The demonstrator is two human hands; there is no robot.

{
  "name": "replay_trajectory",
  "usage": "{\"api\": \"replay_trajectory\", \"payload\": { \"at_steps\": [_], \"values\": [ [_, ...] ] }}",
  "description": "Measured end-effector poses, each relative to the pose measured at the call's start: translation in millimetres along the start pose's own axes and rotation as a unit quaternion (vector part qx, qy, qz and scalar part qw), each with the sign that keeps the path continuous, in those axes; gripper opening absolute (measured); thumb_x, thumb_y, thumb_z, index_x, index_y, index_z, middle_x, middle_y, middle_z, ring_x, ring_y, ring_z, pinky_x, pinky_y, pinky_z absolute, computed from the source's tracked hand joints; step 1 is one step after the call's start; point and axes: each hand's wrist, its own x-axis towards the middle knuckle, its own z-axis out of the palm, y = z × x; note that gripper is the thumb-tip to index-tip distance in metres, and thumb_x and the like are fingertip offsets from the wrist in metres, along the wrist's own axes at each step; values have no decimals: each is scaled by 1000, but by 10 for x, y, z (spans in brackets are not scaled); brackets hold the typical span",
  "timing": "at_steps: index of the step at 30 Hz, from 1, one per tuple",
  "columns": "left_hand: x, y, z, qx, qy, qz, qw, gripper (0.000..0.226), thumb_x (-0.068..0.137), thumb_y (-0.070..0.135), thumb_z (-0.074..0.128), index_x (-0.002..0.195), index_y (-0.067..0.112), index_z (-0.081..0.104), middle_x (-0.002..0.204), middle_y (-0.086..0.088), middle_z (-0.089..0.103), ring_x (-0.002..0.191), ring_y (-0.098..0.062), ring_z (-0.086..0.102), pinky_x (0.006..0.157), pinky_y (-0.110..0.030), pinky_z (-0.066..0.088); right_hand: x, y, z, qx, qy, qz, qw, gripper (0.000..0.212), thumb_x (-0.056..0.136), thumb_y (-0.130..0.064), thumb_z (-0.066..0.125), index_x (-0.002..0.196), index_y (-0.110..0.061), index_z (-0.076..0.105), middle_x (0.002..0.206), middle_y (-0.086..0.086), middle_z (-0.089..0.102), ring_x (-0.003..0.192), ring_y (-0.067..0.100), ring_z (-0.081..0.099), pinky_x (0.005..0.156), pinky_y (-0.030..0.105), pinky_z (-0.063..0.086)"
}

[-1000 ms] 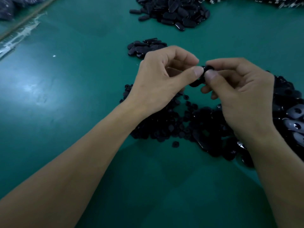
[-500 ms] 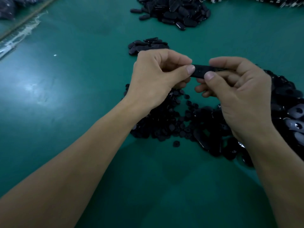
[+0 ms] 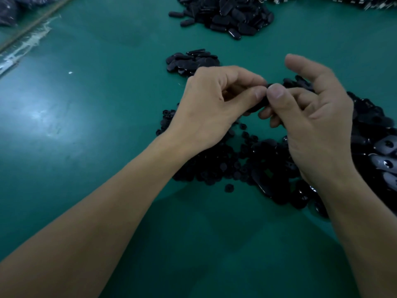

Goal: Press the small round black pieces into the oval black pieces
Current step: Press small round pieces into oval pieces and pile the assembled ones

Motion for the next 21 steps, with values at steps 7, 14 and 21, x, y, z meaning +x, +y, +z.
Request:
{"api": "replay_trajectory", "payload": {
  "at_steps": [7, 14, 21],
  "values": [
    [18, 12, -10, -35, 30, -15, 999, 10, 93, 14, 73, 86, 21, 72, 78, 5, 74, 71, -9, 69, 69, -31, 61, -28, 14, 6, -23, -26, 41, 999, 29, 87, -23, 77, 104, -31, 55, 91, -7, 76, 85, 12, 72, 78, 24, 56],
    [2, -6, -2, -39, 16, -21, 999, 9, 91, 18, 76, 84, 23, 76, 76, 7, 76, 71, -9, 71, 65, -23, 56, -25, 22, 22, -13, -31, 39, 999, 15, 95, -16, 65, 91, -28, 56, 89, 2, 74, 84, 17, 74, 76, 29, 59],
    [-12, 24, 23, -34, 35, 4, 999, 4, 91, 21, 76, 94, 23, 73, 72, -2, 74, 61, -19, 67, 55, -36, 55, -27, 6, 27, -105, -44, -24, 993, 27, 102, -17, 53, 104, -43, 61, 84, -2, 66, 75, 16, 63, 68, 37, 55]
  ]
}}
